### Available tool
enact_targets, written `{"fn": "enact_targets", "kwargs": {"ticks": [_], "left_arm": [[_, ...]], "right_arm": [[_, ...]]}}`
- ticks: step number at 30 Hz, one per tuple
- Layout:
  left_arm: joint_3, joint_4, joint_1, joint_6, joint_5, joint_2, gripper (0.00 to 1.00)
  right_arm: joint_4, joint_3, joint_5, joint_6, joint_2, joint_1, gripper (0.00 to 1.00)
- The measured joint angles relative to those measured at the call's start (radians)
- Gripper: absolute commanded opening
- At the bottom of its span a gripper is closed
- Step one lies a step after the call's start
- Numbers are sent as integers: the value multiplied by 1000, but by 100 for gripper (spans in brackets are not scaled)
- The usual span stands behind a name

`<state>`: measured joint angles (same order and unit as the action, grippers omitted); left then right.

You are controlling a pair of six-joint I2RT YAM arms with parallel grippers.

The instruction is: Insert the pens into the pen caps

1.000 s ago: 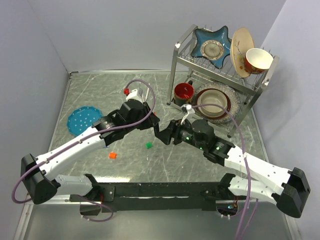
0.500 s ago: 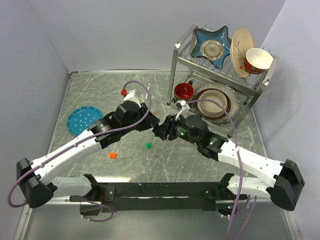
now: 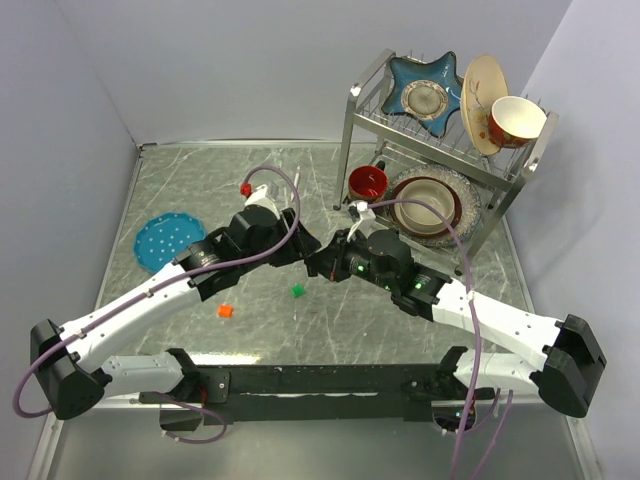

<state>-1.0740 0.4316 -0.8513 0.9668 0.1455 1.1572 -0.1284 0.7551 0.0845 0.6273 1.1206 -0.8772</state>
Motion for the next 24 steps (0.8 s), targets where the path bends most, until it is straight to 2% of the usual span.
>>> {"fn": "enact_targets", "kwargs": {"ticks": [2,3,10,18,24], "left_arm": [[-14,22,-1,0,12,0,92],[-26,35,-1,6,23,1,93],[-107,138,34,87,124,2,88],[-81,299,225,312,144,13,73],[13,471,377,494,91,104,59]], "right_arm": [[0,-5,-13,2,-4,0,0],[1,-9,-18,3,-9,0,0],[3,-64,-41,13,-72,0,0],[51,-147,-96,14,-212,0,0],[71,-151,-134,-1,-285,0,0]]}}
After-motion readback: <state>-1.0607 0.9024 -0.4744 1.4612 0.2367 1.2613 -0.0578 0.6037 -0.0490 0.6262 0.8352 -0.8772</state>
